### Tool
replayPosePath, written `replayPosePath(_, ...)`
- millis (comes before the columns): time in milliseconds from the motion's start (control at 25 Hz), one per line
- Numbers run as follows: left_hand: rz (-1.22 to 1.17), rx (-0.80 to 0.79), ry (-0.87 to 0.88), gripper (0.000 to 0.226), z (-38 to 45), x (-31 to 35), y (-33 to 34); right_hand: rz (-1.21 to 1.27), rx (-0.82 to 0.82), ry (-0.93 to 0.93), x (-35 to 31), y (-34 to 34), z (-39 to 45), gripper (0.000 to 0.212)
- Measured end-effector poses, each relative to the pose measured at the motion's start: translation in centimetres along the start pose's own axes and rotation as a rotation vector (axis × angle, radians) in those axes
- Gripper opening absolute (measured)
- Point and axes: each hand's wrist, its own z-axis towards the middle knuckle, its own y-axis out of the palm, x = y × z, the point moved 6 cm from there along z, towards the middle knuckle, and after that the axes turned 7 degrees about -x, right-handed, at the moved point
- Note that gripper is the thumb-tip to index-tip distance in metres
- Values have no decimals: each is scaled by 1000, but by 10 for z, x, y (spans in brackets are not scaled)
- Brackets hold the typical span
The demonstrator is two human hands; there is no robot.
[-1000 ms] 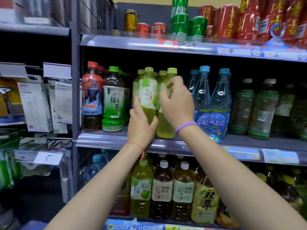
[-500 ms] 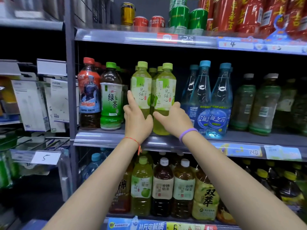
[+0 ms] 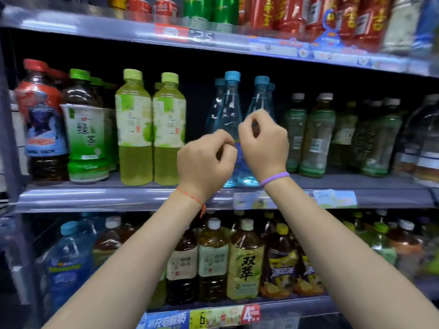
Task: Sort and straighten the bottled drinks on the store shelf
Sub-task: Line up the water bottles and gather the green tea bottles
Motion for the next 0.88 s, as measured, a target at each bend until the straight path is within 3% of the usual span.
replayPosePath(120, -115, -113, 104, 22, 3, 48, 60, -41, 19, 164, 72, -42, 12, 5)
replayPosePath(240, -185, -238, 84, 26, 13, 88, 127, -61, -99, 396, 147, -77, 21, 30)
replayPosePath(360, -253, -330, -191, 60, 31, 97, 195, -81, -349, 530, 208, -100, 31, 50)
replayPosePath(520, -244, -262, -723, 105, 44, 79, 253, -65, -734, 516, 258, -111, 37, 74)
replayPosePath(640, -259, -243, -862, 126, 50, 74, 279, -20, -921, 469, 282, -115, 39, 92)
replayPosePath(760, -255, -212, -913, 140, 53, 73, 291, 65, -954, 418, 295, -113, 50, 107)
replayPosePath(880, -247, -159, -925, 138, 53, 73, 289, 284, -963, 513, 305, -92, 57, 121)
